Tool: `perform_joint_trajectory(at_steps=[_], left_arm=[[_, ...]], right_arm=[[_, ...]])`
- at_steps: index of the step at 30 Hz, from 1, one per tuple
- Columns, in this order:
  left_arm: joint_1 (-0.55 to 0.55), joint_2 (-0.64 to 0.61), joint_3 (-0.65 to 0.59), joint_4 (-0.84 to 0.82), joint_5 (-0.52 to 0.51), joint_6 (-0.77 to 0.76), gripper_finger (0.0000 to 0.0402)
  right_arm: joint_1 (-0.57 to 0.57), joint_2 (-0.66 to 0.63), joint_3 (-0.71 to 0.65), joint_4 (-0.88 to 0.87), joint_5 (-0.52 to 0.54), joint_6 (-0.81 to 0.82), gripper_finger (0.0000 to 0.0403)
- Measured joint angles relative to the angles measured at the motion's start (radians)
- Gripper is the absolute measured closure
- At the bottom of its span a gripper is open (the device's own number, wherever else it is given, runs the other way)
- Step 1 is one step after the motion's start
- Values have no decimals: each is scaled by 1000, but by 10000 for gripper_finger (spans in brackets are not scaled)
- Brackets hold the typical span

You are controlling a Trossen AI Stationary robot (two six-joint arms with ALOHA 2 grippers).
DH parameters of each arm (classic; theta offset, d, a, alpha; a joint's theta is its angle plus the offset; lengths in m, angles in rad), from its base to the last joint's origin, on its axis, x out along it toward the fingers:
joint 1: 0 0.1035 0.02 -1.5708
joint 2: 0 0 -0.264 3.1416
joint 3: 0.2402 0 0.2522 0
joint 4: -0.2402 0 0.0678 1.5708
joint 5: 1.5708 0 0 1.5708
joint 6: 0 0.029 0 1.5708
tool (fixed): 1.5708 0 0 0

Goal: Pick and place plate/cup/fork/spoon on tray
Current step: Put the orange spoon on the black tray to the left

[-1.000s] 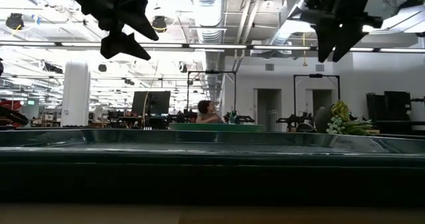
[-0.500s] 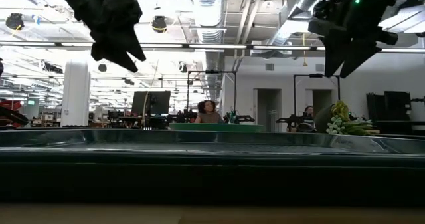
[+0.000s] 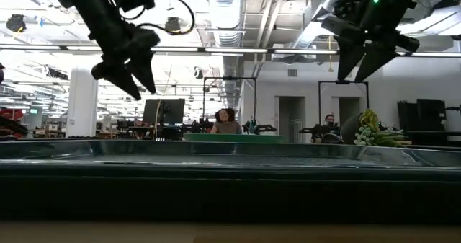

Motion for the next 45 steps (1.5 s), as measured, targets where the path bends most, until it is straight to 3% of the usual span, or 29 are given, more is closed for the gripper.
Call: perform_joint_trajectory(at_steps=[14,19,33,45], left_arm=[[55,24,0,69,112,68,150],[55,24,0,96,147,69,150],[39,24,0,85,130,-18,150],[38,24,0,2,60,-130,150]], right_arm=[[-135,-2,0,158,-21,-263,170],[-155,-2,0,223,-94,-283,170],[-133,-2,0,238,-96,-314,170],[-133,-2,0,379,-94,-408,170]])
